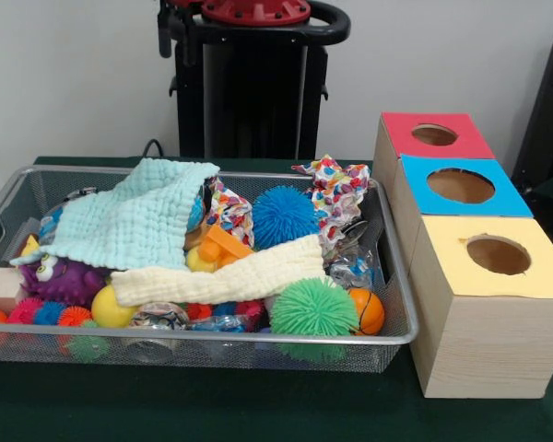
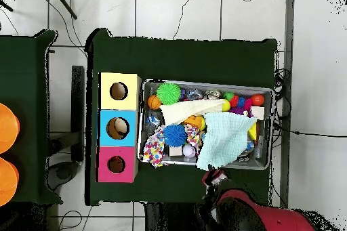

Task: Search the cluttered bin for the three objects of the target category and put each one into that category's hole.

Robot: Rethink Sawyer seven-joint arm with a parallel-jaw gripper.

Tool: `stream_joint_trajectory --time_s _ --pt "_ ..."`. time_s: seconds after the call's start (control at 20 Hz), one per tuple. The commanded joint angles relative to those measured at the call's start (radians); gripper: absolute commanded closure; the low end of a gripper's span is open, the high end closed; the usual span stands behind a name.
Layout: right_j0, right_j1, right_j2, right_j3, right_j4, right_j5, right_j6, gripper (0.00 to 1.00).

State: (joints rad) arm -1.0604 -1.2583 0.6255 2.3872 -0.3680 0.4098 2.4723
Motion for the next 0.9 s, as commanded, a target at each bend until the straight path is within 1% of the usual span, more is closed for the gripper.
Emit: stream_joint_trajectory --time_s 0.05,0.35,0.55,0.65,0.7,0.8,0.9 --pt "-0.199 0.081 0.347 0.026 0.046 0.216 -0.553 0.00" --pt "-0.225 0.100 0.409 0.018 0.002 0.225 -0.500 0.00" --pt "-0.230 0.106 0.421 0.022 -0.020 0.210 -0.477 0.00" --pt "-0.232 0.116 0.427 0.020 -0.016 0.216 -0.476 0.00" --pt "-0.234 0.105 0.433 0.018 -0.011 0.220 -0.479 0.00" --pt "-0.227 0.114 0.418 0.011 -0.049 0.208 -0.473 0.00" --pt "-0.223 0.152 0.396 0.013 -0.114 0.151 -0.453 0.00"
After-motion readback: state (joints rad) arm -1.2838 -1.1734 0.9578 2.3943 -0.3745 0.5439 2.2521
